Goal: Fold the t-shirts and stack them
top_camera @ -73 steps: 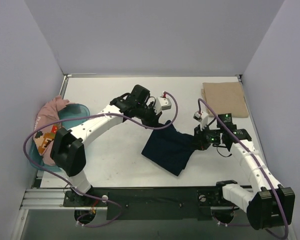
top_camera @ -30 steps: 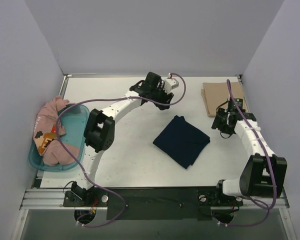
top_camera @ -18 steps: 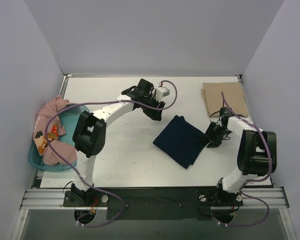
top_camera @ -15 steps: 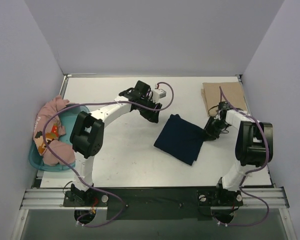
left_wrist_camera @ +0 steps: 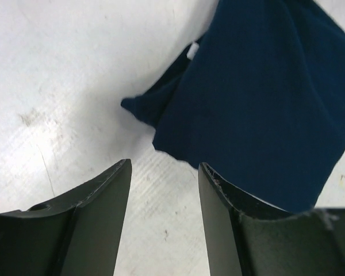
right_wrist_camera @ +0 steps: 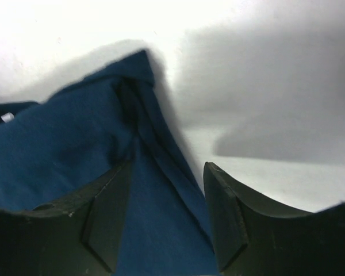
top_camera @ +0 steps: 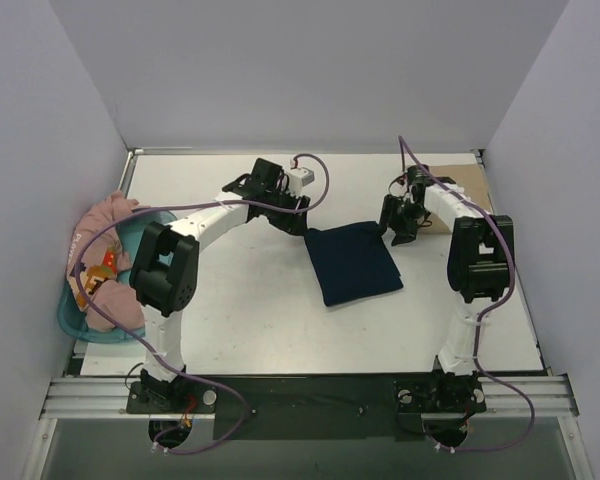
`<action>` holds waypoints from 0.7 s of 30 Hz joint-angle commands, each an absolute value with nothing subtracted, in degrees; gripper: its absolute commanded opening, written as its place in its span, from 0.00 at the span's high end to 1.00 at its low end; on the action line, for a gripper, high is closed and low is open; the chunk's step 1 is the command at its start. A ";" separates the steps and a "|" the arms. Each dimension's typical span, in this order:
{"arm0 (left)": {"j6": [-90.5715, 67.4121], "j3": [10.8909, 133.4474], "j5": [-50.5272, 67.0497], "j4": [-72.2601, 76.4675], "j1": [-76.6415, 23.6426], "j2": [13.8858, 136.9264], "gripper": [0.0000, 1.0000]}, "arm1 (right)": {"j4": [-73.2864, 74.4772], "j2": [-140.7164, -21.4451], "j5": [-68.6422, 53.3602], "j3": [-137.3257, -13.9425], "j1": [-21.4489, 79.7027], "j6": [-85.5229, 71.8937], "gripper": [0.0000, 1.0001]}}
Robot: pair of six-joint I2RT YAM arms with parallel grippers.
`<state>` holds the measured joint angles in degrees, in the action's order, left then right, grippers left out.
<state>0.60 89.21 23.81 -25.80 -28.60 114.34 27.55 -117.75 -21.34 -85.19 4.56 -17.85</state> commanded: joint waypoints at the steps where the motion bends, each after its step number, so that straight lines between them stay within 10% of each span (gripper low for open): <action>1: -1.76 93.69 27.68 -19.69 -28.12 118.20 0.38 | 32.78 -107.17 -16.79 -80.96 3.25 -14.33 0.50; 9: 1.30 95.89 27.95 -20.13 -28.39 123.39 0.38 | 25.68 -96.16 -20.12 -63.13 4.48 -18.28 0.50; 18: 1.50 99.23 28.74 -16.18 -28.92 127.79 0.95 | 24.08 -97.65 -16.97 -53.80 4.40 -20.12 0.81; 21: 0.35 100.28 26.90 -14.94 -28.65 128.76 1.00 | 23.99 -96.77 -15.82 -52.56 4.13 -20.13 1.00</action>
<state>0.91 96.40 27.27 -19.38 -28.86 127.76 23.24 -97.82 -18.68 -54.57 4.49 -19.46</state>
